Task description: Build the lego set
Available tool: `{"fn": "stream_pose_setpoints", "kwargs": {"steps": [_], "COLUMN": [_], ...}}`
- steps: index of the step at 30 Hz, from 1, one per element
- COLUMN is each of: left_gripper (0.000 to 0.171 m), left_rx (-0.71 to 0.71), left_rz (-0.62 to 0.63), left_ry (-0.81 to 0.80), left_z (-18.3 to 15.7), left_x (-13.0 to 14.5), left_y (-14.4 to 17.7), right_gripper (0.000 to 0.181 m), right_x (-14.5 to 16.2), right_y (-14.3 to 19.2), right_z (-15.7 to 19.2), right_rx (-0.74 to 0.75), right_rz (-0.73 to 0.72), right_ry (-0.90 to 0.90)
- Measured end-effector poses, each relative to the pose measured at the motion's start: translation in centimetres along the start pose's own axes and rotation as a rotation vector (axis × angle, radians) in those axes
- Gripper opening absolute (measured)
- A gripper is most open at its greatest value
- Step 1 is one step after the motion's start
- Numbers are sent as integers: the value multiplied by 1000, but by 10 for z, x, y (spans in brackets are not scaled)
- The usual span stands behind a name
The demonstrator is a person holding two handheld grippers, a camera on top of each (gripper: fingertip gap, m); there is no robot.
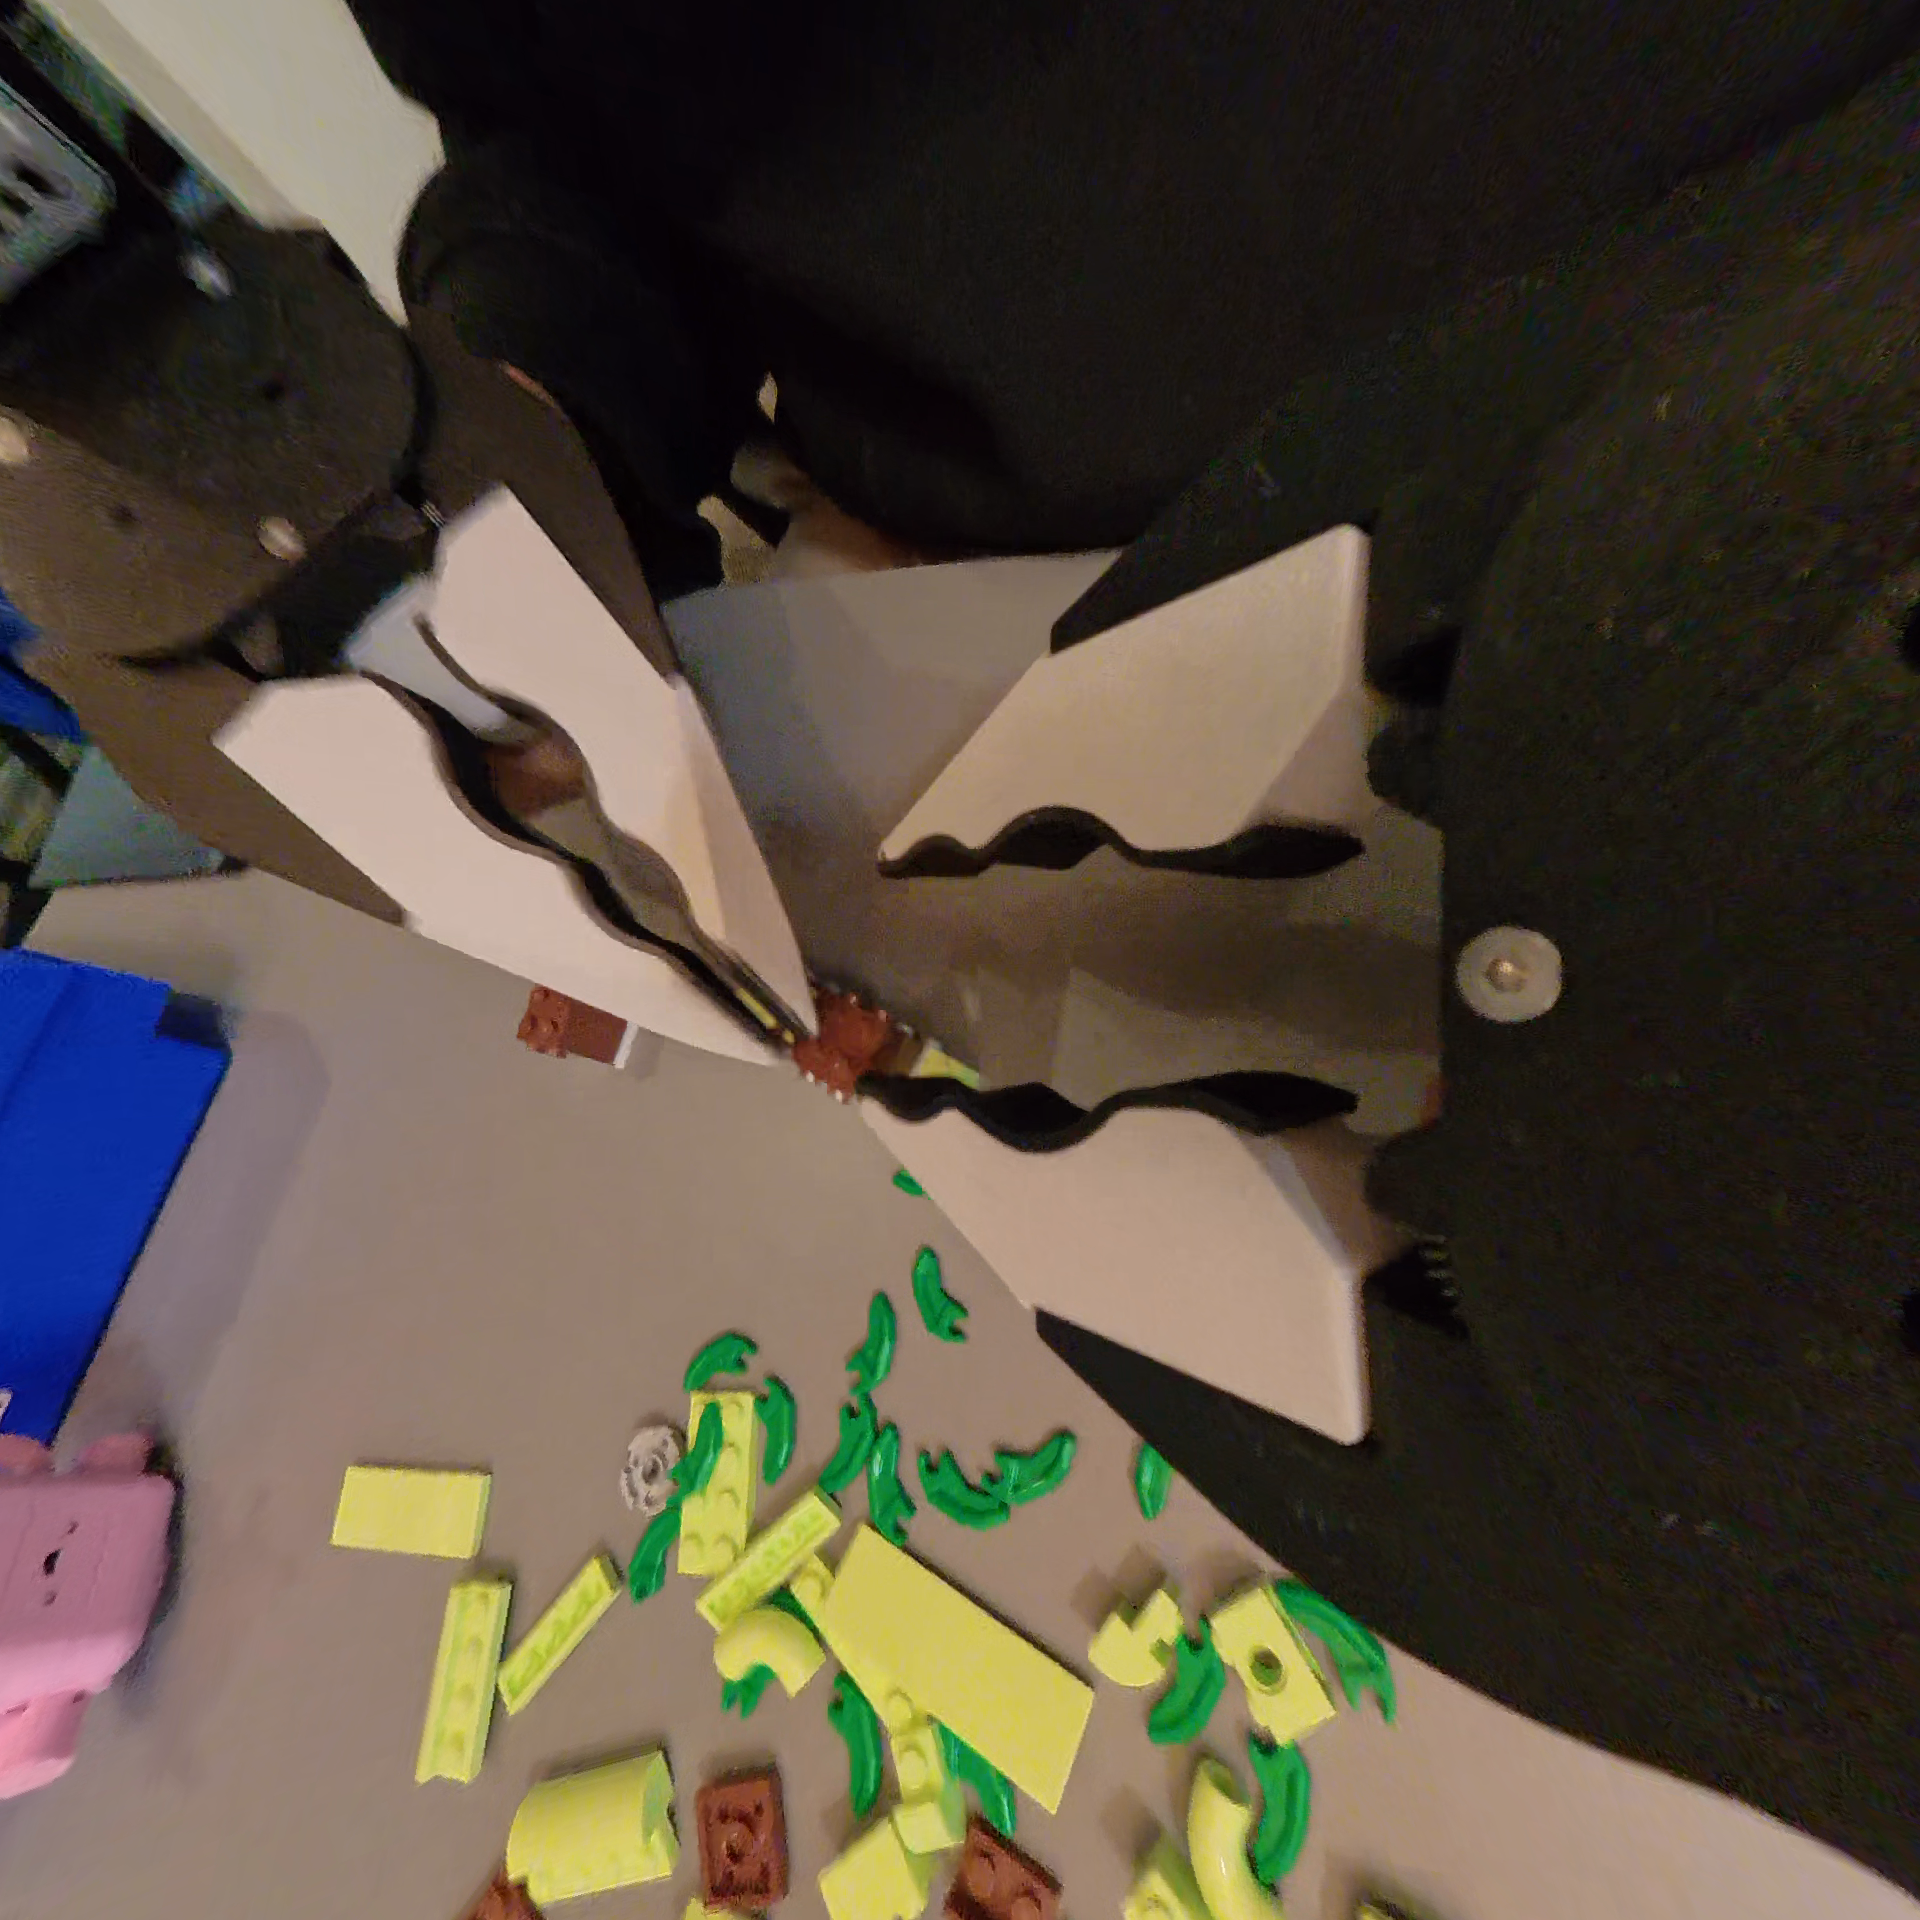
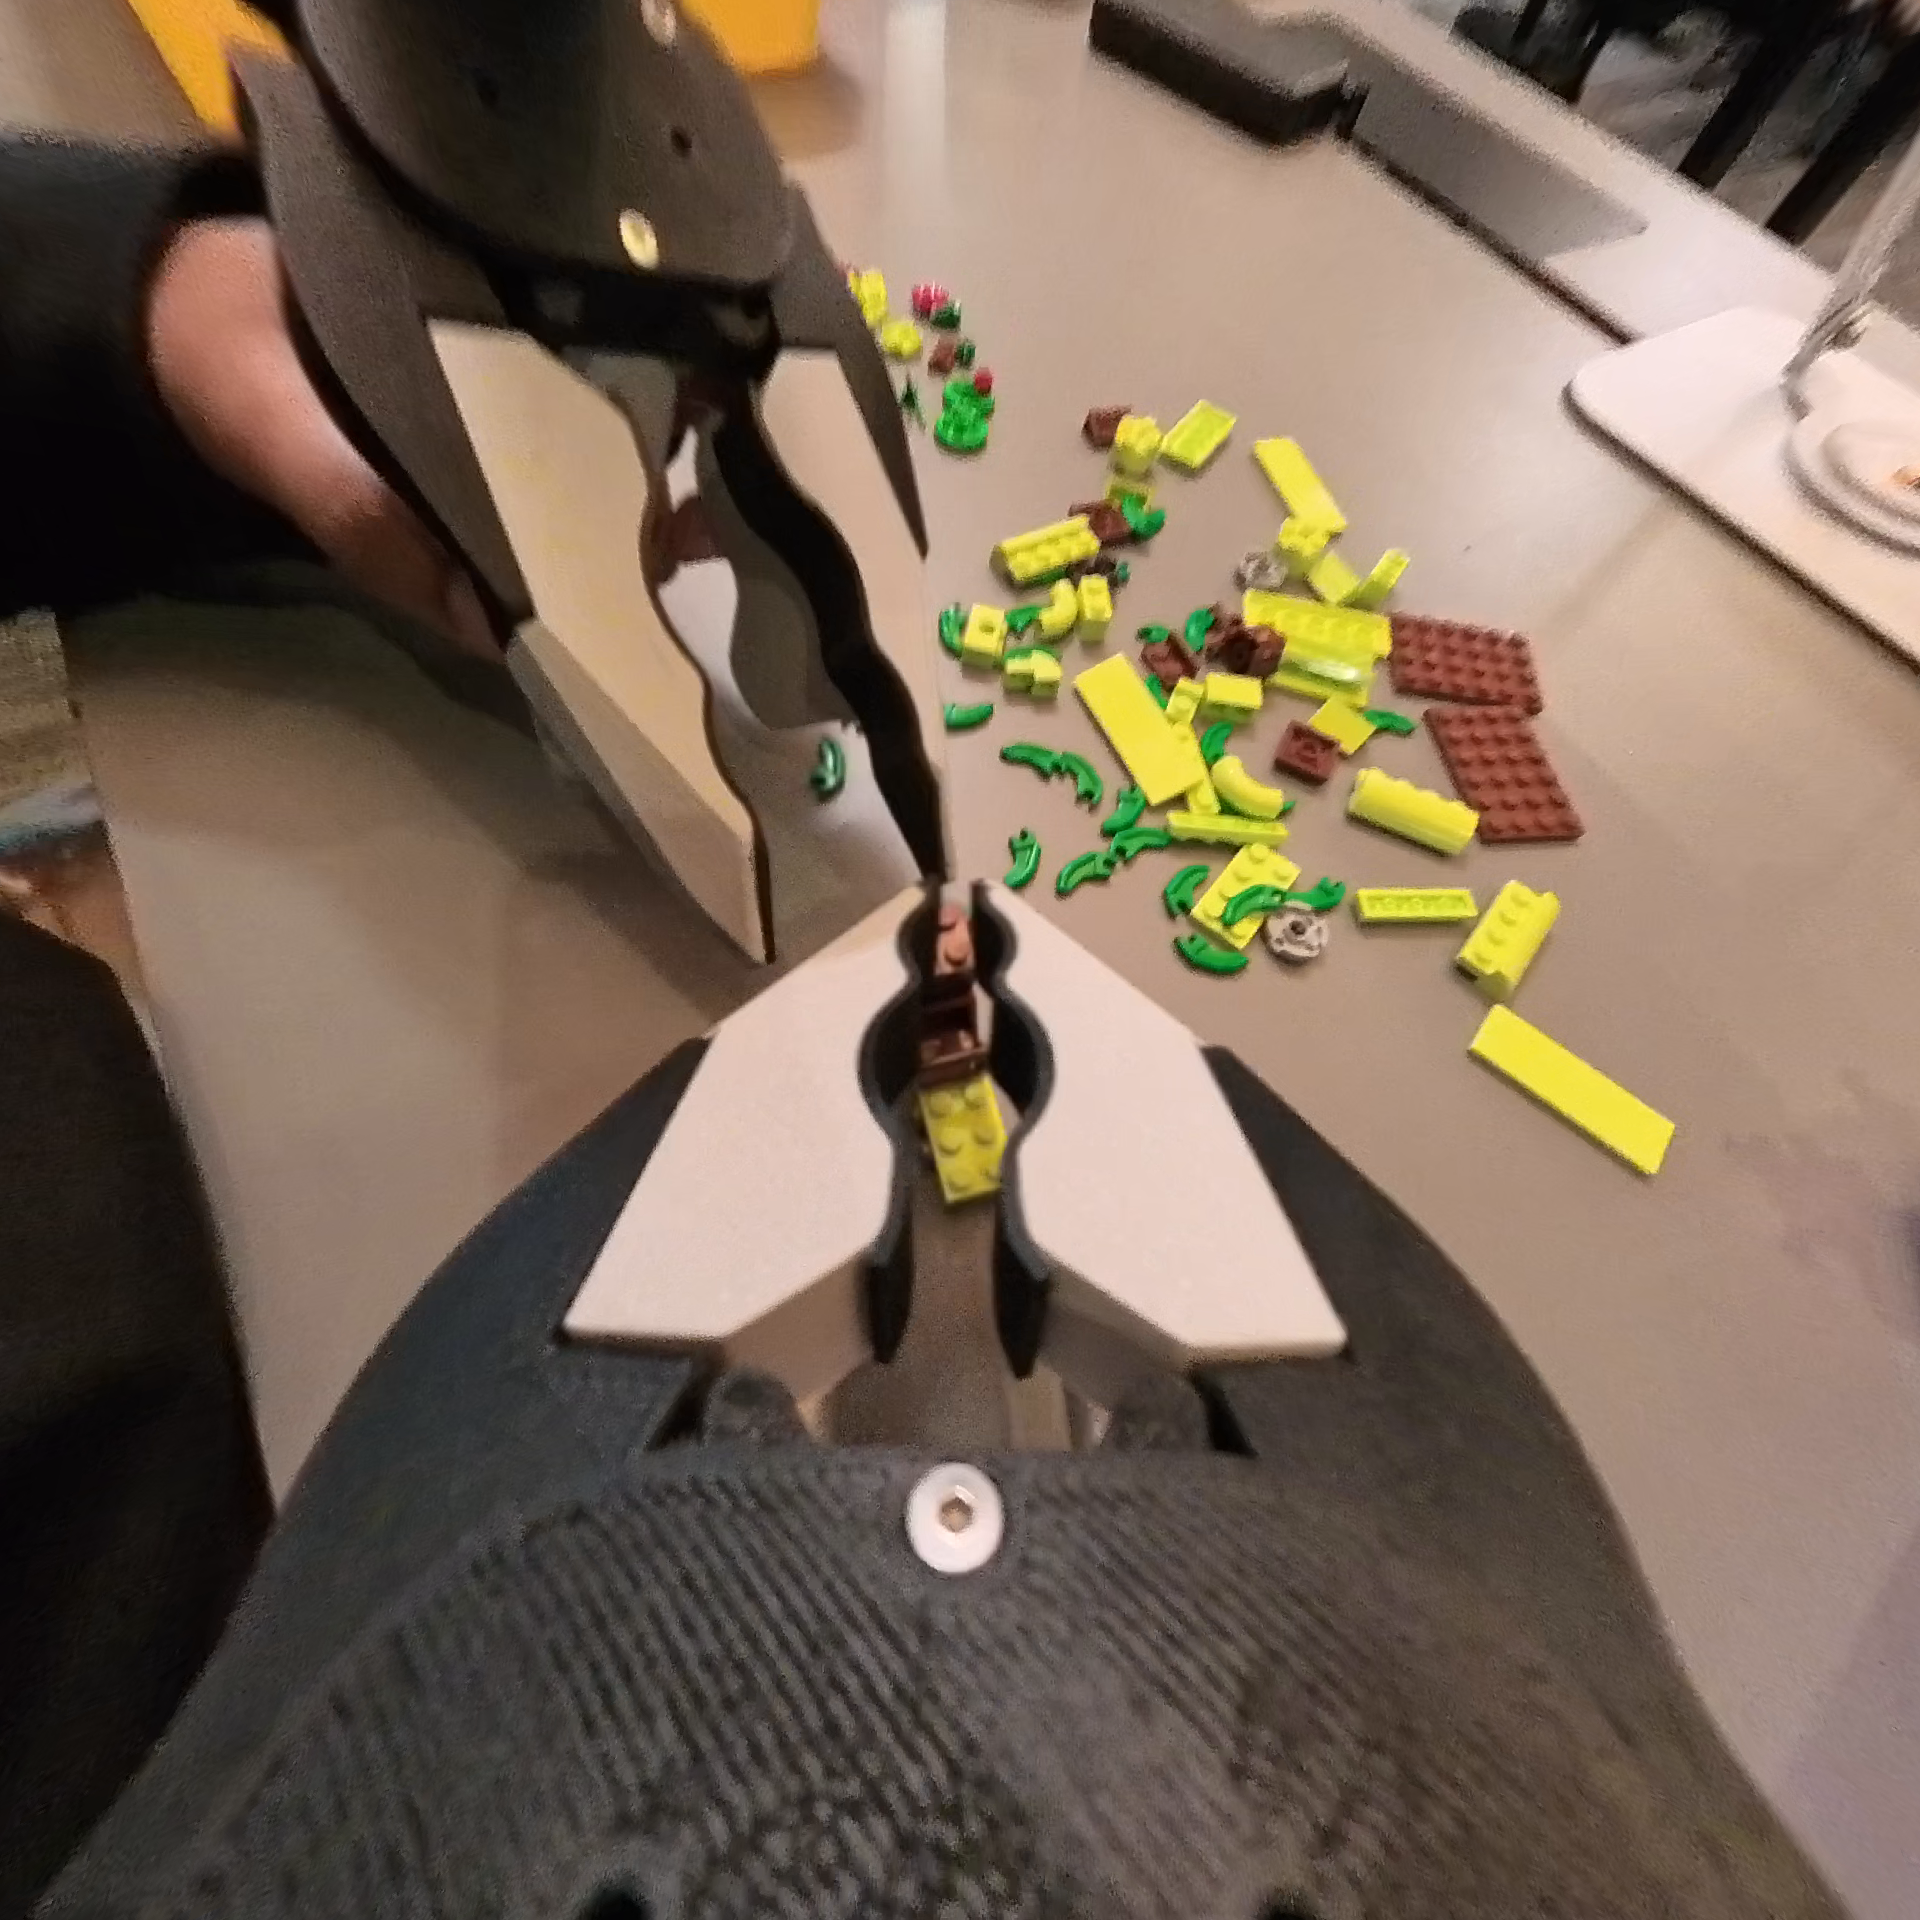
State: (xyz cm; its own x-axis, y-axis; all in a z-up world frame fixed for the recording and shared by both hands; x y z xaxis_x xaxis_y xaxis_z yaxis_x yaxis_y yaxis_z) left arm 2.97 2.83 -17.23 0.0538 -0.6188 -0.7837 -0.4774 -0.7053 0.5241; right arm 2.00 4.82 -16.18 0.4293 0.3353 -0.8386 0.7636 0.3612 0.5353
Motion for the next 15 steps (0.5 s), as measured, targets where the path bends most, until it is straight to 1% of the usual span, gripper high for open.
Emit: {"fn": "stream_pose_setpoints", "kwargs": {"steps": [1,3,4,8,9,10,12,14,15], "left_gripper": [39,40,41,41,42,42,43,43,43], "left_rx": [-39,-92,-93,-52,-50,-52,-51,-39,-26], "left_rz": [15,27,18,-1,4,8,-4,-36,-56], "left_ry": [-22,-59,-64,-33,-30,-29,-23,3,21], "left_z": [4,9,10,10,11,11,11,12,12], "left_x": [3,6,6,7,8,9,8,4,2], "left_y": [1,4,5,4,3,2,2,5,7], "right_gripper": [13,23,36,55,56,54,45,22,16], "right_x": [-6,-12,-10,17,23,27,33,35,33], "right_y": [5,12,12,-1,-6,-10,-16,-19,-18], "right_z": [-1,-3,-3,-2,-1,0,1,1,2], "right_rx": [2,-6,-15,-31,-34,-28,-22,-23,-32], "right_rz": [-37,-72,-60,96,132,158,197,218,209], "right_ry": [-5,-8,0,40,53,66,83,78,62]}}
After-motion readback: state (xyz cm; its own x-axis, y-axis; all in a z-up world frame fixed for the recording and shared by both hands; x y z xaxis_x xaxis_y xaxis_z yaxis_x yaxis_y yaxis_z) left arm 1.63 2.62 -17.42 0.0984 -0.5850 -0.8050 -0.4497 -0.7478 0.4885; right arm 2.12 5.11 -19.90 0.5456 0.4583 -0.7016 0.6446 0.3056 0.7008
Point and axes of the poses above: each gripper's, where its closed fingertips meet, y back along the fingers, x out of its underside, z = x × y across the jaws, the point moved 1 cm from there along y, back along the fingers, and after that the axes turned 1 degree about z, right-handed, at the moved point
